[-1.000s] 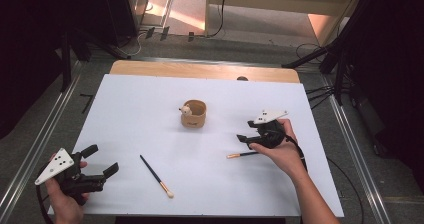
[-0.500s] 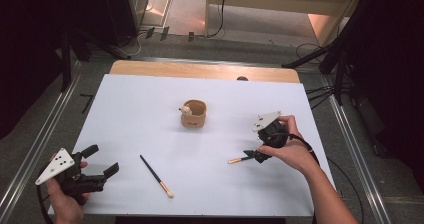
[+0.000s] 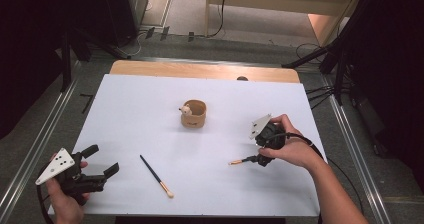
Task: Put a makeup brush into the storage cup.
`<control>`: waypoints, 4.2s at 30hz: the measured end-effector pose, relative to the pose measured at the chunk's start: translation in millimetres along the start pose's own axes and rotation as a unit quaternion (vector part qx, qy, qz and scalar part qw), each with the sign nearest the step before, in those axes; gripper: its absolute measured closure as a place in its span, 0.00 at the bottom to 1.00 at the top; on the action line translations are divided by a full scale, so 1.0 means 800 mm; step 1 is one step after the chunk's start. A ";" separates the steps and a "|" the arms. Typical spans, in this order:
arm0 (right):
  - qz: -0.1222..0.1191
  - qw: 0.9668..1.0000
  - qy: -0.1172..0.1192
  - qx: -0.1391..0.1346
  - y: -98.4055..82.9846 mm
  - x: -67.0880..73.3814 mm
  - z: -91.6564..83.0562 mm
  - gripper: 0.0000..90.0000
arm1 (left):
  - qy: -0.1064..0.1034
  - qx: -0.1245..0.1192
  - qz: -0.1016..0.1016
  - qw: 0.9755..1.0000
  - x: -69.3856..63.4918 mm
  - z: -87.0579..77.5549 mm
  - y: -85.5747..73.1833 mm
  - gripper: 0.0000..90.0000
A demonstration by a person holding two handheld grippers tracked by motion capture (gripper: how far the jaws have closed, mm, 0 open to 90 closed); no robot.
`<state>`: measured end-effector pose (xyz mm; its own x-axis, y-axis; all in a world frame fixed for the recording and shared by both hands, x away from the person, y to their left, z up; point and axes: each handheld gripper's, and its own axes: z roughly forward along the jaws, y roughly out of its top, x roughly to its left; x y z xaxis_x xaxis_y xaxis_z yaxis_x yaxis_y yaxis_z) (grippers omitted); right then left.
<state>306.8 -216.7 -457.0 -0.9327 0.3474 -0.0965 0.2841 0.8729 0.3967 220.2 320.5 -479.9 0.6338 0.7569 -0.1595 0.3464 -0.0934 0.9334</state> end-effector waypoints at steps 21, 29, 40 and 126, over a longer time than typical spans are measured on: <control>-0.073 0.995 0.035 0.065 0.013 0.004 0.011 0.44 | -0.001 -0.001 0.000 1.000 0.000 0.000 0.000 0.00; -0.111 0.986 0.076 0.099 0.016 0.006 0.019 0.59 | -0.001 -0.002 -0.001 1.000 0.000 0.000 0.000 0.00; -0.139 0.980 0.067 0.127 0.021 0.009 0.027 0.75 | 0.000 0.000 -0.001 1.000 0.001 0.000 0.000 0.00; -0.075 0.988 0.068 0.115 0.045 -0.001 0.021 0.94 | -0.002 0.001 0.001 1.000 0.001 -0.001 0.000 0.00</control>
<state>321.6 -180.2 -457.8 -0.9849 0.1729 -0.0091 0.1690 0.9713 0.1674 220.4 321.7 -480.2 0.6371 0.7541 -0.1598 0.3471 -0.0956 0.9329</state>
